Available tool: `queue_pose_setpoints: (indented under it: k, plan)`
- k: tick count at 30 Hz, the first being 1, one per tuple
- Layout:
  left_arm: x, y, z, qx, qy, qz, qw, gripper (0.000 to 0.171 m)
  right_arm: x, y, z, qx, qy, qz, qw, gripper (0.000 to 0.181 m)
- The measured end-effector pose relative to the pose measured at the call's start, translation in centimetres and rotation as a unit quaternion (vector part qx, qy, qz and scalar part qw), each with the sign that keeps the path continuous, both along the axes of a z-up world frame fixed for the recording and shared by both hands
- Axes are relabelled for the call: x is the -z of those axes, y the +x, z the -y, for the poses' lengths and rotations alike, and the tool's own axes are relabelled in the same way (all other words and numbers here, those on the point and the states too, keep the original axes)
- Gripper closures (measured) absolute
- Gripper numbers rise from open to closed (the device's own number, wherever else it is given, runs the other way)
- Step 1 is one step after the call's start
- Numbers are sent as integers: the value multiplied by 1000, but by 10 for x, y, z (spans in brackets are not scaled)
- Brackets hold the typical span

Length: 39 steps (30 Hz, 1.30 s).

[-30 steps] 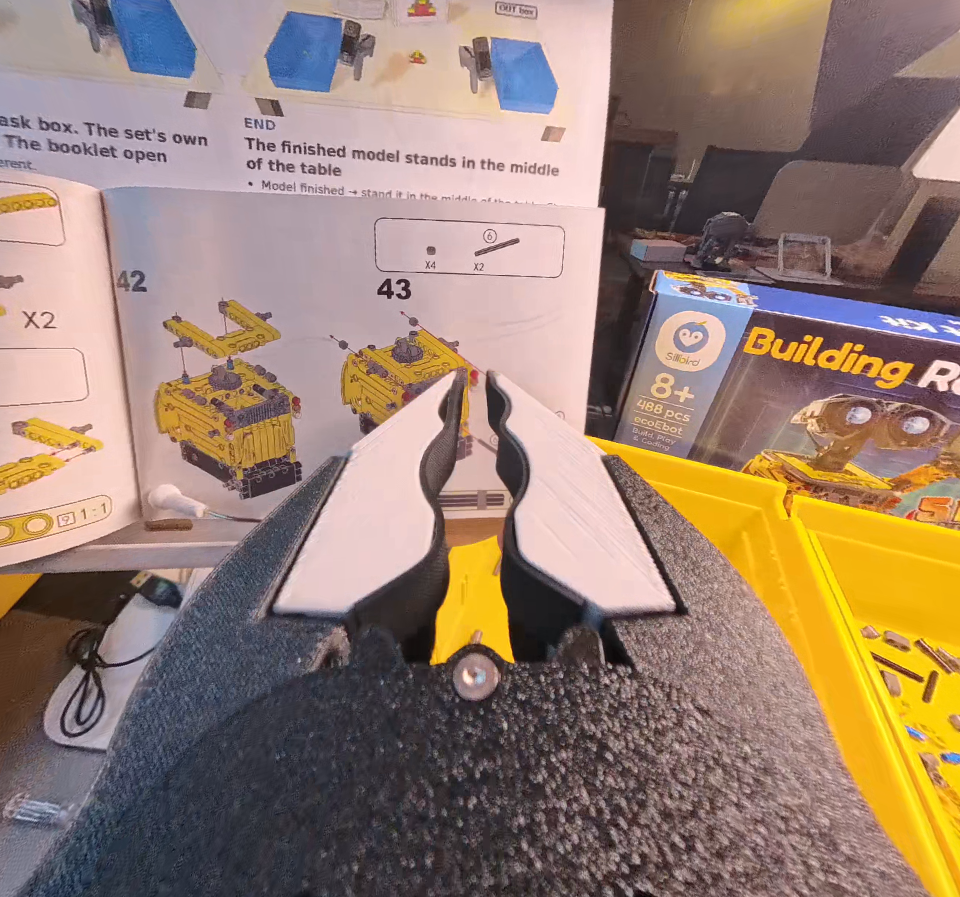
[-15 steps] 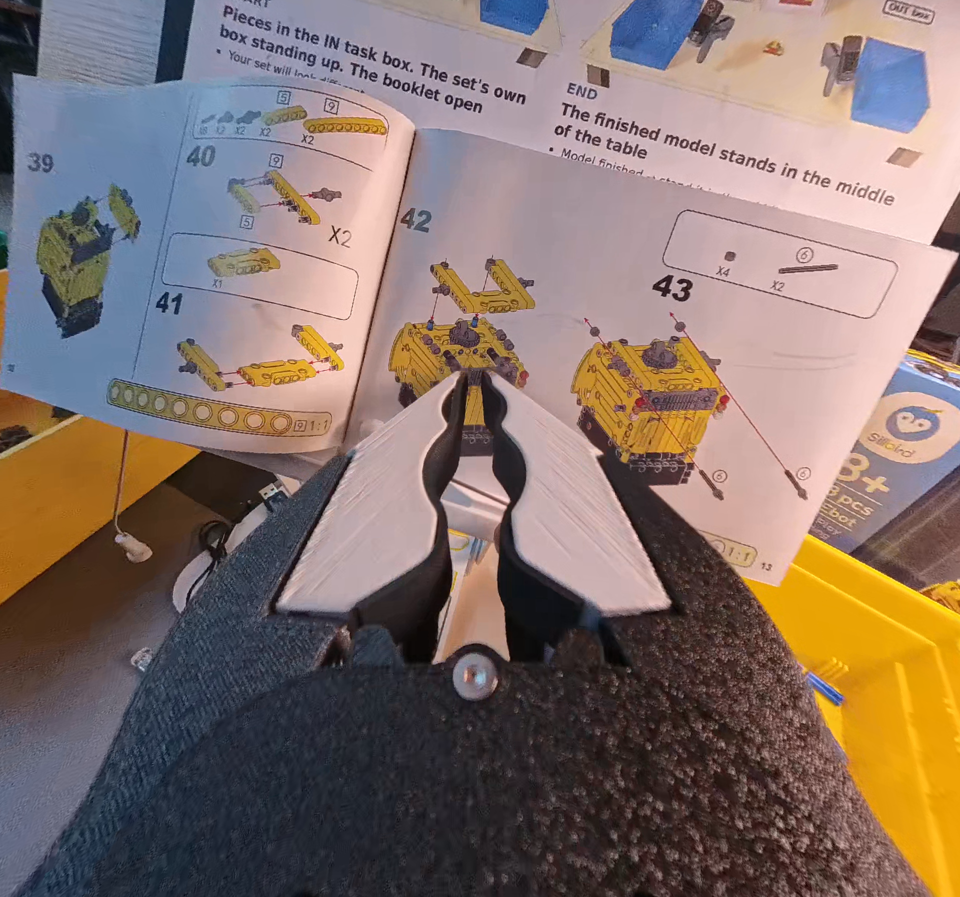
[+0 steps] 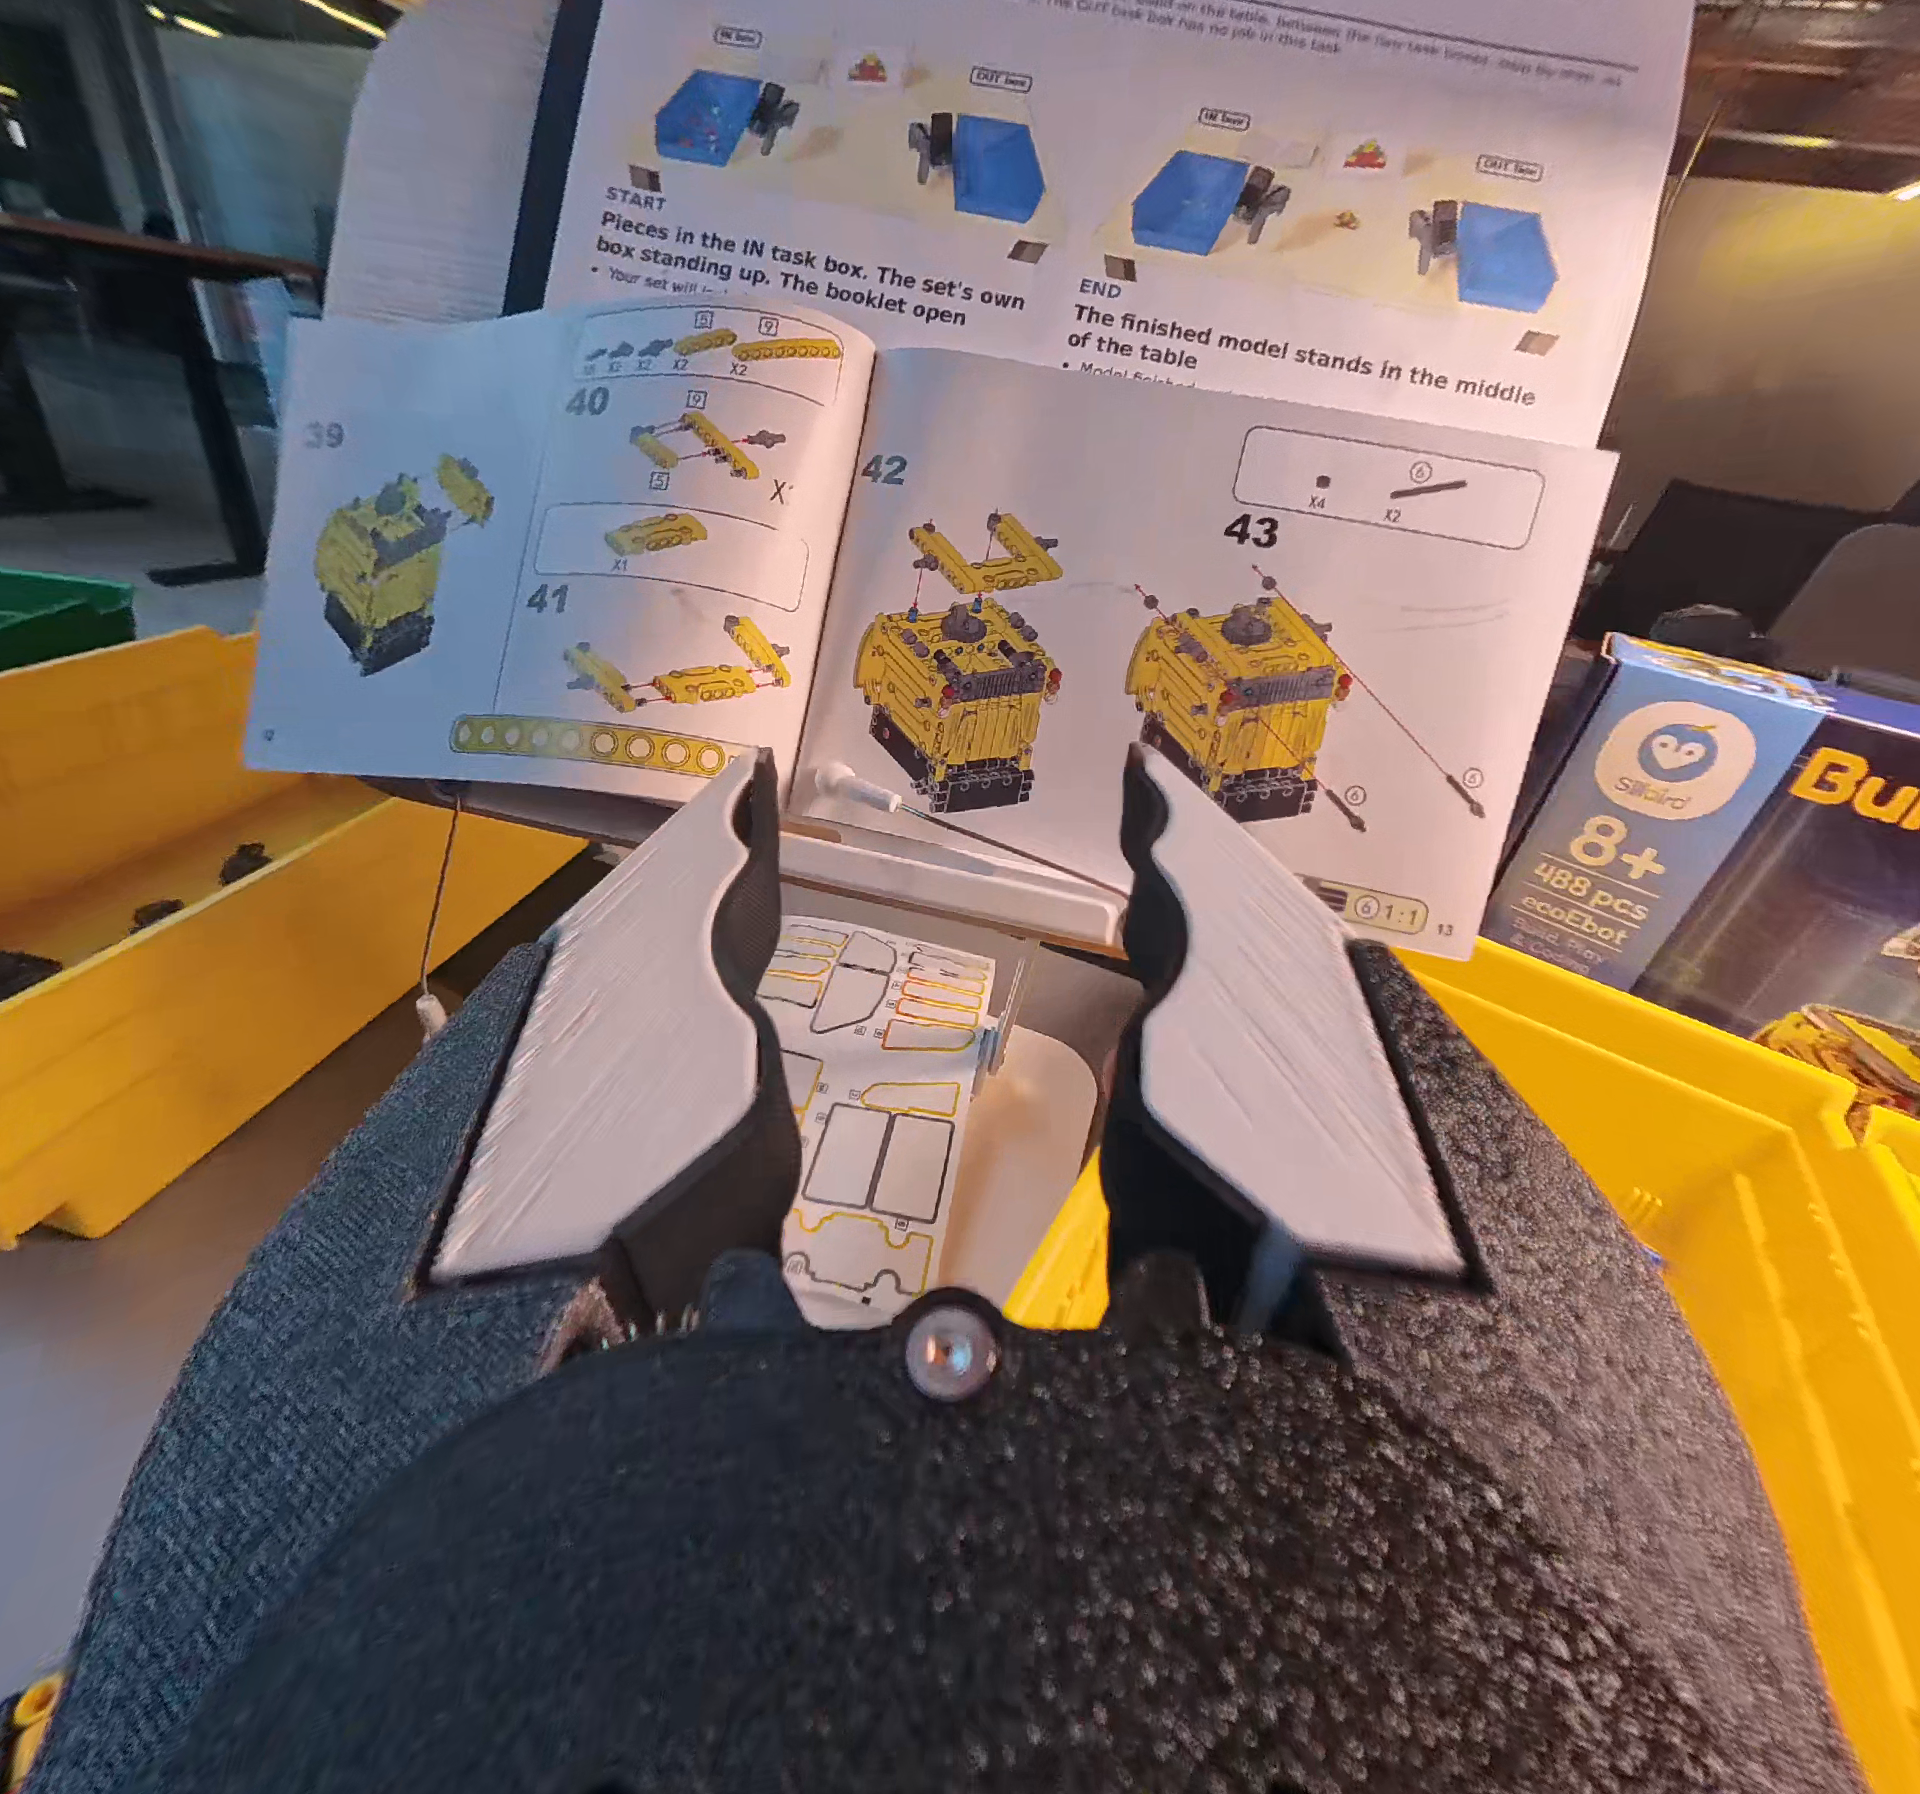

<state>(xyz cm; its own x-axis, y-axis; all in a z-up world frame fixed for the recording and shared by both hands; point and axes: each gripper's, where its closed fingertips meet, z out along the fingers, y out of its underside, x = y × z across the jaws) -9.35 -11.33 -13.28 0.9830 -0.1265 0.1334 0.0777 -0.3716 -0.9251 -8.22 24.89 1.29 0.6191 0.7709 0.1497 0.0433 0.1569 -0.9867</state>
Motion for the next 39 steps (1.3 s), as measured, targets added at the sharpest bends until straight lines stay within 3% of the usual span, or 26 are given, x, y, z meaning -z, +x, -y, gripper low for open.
queue_pose_setpoints:
  k: [5, 16, 27, 31, 39]
  plan:
    - [0, -1, 0, 3, 0, 15, 1000, 113, 16, -5, -3, -10, 3, -1, 1000, 117]
    - [-3, -5, 0, -1, 9, 37, 999, 116, -2, 14, -36, 41, 12, -100, 994, 165]
    - [-36, -18, 5, -43, 94, 8, 995, 113, -1, 21, -60, 62, -23, -153, 986, 168]
    - [-57, -27, 3, -56, 136, 17, 989, 116, -6, 13, -64, 60, -23, -137, 988, 168]
    - [-38, -24, -6, -48, 117, 13, 992, 117, -4, 6, -62, 67, -18, -129, 989, 168]
